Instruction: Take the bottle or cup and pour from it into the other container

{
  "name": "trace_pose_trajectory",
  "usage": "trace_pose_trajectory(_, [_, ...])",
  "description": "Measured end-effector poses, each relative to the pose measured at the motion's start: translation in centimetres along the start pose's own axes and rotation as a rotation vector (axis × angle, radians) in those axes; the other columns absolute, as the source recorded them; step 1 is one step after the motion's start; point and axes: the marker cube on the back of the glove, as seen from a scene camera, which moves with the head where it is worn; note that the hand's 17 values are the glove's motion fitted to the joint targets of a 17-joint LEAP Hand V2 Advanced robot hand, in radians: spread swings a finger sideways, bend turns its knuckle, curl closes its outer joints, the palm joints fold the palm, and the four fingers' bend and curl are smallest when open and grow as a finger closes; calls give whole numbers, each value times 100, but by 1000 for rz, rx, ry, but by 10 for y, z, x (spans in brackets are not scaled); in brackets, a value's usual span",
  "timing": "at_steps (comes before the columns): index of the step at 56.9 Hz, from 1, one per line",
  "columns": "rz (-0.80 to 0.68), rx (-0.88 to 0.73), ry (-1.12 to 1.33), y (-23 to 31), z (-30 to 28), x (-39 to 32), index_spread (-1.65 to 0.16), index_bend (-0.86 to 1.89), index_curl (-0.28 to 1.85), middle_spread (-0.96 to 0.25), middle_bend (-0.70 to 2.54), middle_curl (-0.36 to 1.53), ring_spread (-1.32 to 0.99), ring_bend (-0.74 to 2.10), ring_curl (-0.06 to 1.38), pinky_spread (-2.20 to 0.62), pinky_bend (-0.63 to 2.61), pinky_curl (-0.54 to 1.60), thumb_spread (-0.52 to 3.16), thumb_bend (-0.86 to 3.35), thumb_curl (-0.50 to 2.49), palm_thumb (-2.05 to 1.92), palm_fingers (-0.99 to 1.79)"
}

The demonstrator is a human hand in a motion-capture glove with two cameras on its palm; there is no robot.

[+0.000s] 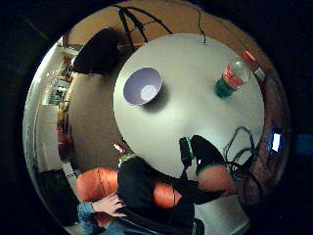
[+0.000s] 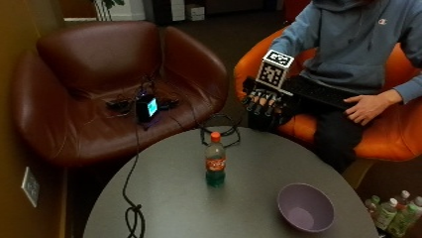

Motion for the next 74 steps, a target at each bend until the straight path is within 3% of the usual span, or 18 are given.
trace_pose_trajectory(49, [106, 29, -71, -9, 37, 126, -39, 13, 23, -6, 19, 30, -5, 37, 28, 21, 47, 34, 92, -3, 38, 68, 12])
trace_pose_trajectory(74, [26, -11, -117, -51, 66, 164, -39, 13, 21, -6, 20, 32, -5, 37, 28, 21, 47, 35, 92, -3, 37, 65, 9])
